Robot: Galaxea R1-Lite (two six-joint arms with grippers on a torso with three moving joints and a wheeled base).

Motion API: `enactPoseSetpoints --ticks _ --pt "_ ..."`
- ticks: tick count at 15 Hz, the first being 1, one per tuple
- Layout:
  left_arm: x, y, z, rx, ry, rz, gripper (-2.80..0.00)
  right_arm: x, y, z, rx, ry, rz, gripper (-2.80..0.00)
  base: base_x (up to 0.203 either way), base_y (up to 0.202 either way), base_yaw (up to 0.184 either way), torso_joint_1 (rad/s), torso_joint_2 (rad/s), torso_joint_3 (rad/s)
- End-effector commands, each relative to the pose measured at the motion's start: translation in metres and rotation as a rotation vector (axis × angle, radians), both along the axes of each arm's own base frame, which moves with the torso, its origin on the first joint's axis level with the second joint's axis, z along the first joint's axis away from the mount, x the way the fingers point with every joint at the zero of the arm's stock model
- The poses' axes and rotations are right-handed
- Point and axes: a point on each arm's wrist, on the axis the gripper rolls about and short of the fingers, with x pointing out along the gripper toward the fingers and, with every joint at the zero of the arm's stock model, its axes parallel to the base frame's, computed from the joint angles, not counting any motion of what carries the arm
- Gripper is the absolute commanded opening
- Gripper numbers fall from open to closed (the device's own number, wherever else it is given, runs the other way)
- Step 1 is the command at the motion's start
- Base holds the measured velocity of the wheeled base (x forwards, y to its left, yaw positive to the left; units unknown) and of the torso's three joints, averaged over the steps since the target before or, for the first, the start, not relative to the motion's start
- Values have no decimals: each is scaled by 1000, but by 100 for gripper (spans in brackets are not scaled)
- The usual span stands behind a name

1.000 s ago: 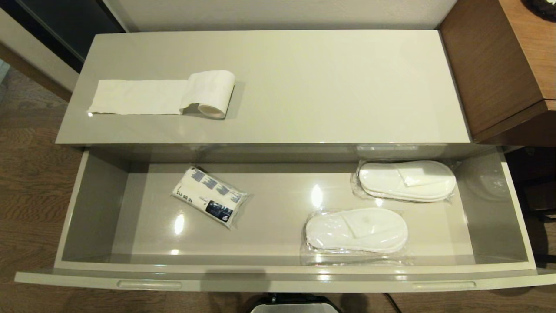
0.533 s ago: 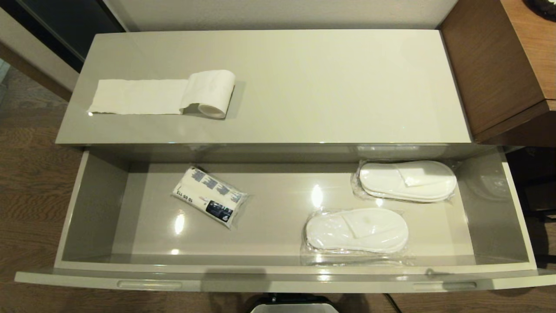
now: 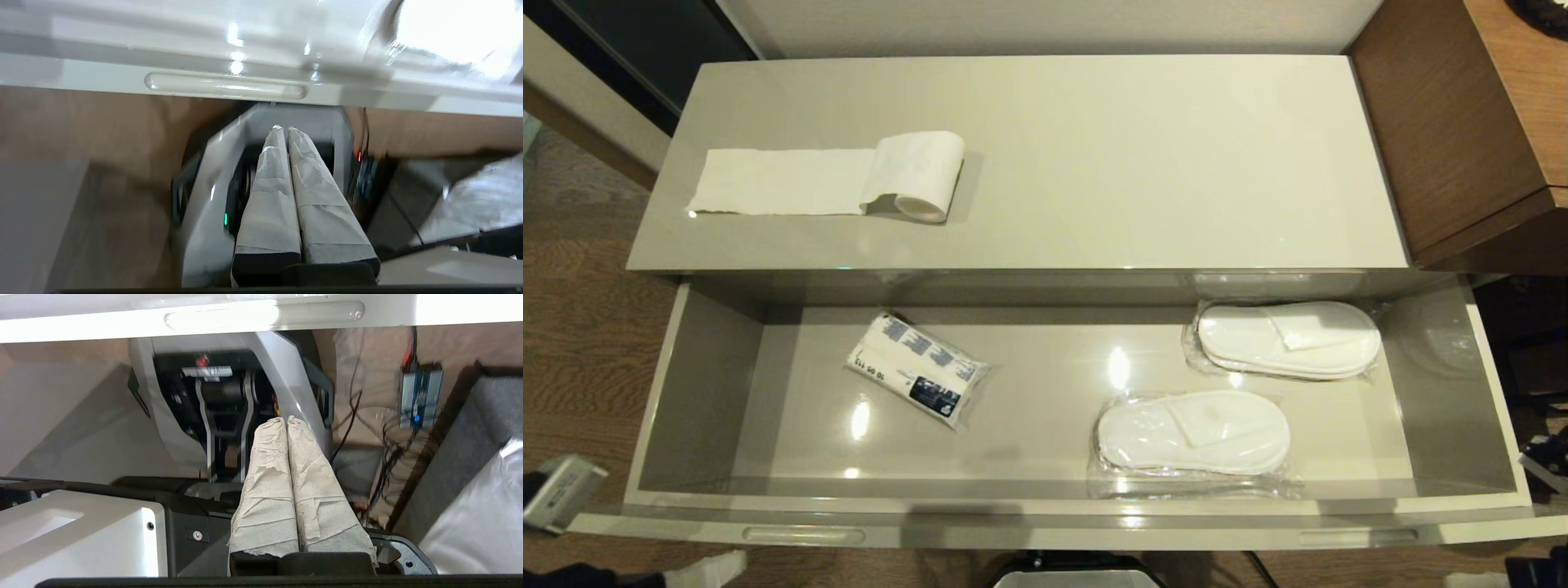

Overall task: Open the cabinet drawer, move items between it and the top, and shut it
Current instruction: Close the drawer

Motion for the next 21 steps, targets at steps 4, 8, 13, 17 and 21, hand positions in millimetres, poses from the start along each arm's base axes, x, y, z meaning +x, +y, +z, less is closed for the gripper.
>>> enactPoseSetpoints --ticks 4,8,13,17,21 --pt "25 -1 -27 29 184 -29 -280 -6 1 5 17 -43 7 -280 0 0 0 0 0 0" --pt "46 -2 -61 76 150 -78 -280 13 4 -14 27 116 36 -280 0 0 0 0 0 0" --pt "61 -4 -102 109 256 -89 -280 30 6 -33 25 245 46 -280 0 0 0 0 0 0" --pt "81 -5 -102 95 196 -33 -280 41 7 -39 24 246 30 -280 0 0 0 0 0 0" --pt "92 -6 -95 -14 133 61 -280 53 7 -43 23 204 -45 -280 0 0 0 0 0 0"
